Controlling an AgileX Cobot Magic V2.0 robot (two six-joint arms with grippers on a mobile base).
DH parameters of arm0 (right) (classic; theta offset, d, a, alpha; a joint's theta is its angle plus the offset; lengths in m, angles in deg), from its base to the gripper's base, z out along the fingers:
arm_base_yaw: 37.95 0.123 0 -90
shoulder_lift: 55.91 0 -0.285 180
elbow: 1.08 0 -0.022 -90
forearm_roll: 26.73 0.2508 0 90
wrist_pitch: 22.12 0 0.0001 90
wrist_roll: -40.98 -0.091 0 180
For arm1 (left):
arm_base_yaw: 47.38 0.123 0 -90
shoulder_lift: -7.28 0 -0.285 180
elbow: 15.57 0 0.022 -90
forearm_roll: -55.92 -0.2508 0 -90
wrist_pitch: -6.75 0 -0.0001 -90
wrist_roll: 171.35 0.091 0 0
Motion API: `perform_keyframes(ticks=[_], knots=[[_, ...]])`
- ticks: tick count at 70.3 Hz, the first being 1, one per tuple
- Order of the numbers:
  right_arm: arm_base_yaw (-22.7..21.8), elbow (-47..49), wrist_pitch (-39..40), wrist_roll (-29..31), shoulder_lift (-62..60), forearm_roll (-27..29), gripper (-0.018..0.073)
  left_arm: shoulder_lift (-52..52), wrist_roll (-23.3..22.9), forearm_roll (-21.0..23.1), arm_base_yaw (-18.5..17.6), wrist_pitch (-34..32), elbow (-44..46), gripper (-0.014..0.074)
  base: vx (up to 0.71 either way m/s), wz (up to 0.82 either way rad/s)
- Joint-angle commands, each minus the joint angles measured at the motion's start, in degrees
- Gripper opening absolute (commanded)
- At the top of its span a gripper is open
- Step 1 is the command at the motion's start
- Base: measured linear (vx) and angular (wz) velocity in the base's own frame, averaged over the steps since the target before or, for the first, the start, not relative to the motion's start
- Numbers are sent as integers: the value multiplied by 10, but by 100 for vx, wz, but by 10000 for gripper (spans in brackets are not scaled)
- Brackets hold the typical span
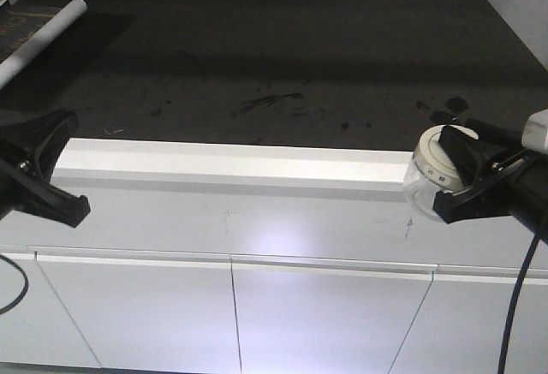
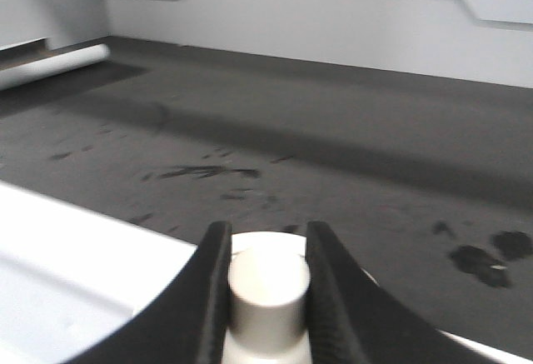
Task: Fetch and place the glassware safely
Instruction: 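Lift the jar with the right gripper and pull it toward the robot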
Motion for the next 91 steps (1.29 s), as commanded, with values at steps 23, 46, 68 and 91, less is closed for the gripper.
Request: perform_keyframes(ticks=[23,46,68,91], knots=[[174,17,-13,-45,-13,-62,-4,-88,-119,-109,-3,-43,-53,-7,0,0],[217,17,-11,-59,-13,-57,-4,-123,-150,-123,-3,-45,-92,-7,0,0],[216,17,-11,-62,-13,-57,-4,-123,-149,-123,-3,-52,-94,-7,0,0],[216,17,-12,-62,-13,-58,-4,-122,-149,-123,-3,-52,-94,-7,0,0]])
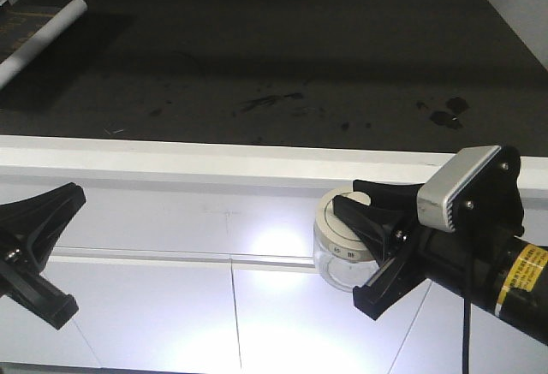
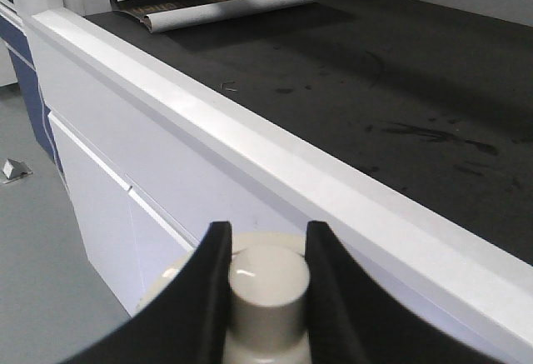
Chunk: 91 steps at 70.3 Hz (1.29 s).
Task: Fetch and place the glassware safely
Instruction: 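Lift the jar with the right gripper and pull it toward the robot, then hold the jar in the right gripper while the base turns away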
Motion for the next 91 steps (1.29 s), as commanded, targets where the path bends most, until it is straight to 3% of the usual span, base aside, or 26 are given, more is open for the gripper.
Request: perform_keyframes(ticks=[1,91], knots=[[0,18,44,0,-12,10,-4,-5,-5,17,-3,-37,16,-7,0,0],[0,18,44,0,-12,10,-4,-5,-5,17,-3,-36,16,-7,-2,8]])
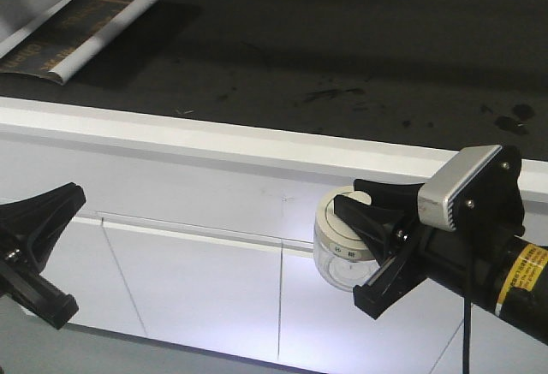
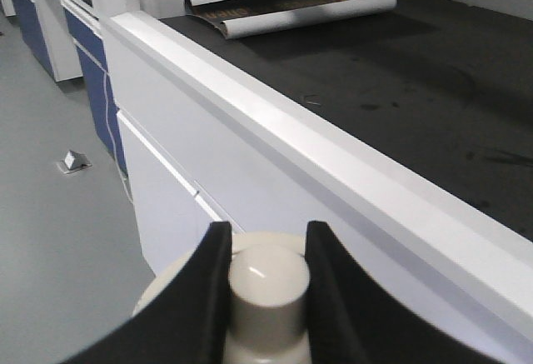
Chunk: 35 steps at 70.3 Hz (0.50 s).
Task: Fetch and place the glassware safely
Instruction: 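Hold the jar in the right gripper while the base turns away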
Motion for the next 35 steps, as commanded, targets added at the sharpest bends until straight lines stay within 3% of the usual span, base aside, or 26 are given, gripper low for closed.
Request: perform_keyframes(ticks=[1,35], knots=[[0,18,44,1,-12,10,-4,-5,-5,17,-3,-36,16,-7,-7,33],[0,18,44,1,-12,10,-4,-5,-5,17,-3,-36,16,-7,-6,47]])
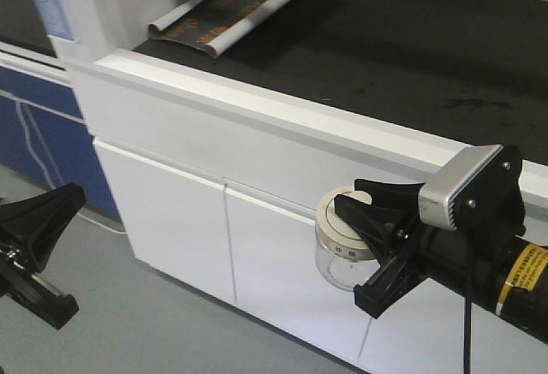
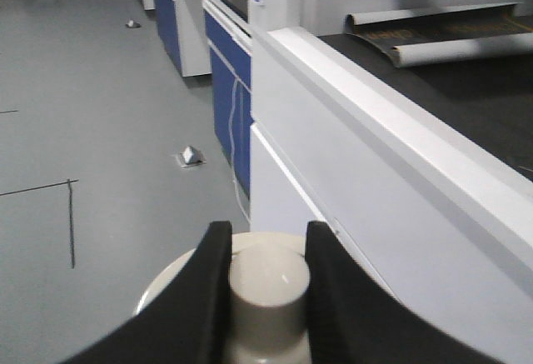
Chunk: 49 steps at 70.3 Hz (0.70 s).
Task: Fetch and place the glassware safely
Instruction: 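Hold the jar in the right gripper while the base turns away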
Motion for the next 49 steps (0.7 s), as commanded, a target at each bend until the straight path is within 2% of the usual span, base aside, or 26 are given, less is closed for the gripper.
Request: perform_keyframes(ticks=[1,27,49], knots=[[0,18,44,1,-12,10,-4,-5,-5,17,-3,-36,16,-7,-3,65],[0,18,44,1,-12,10,-4,-5,-5,17,-3,-36,16,-7,4,82],[0,18,44,1,-12,10,-4,-5,-5,17,-3,-36,16,-7,16,71]])
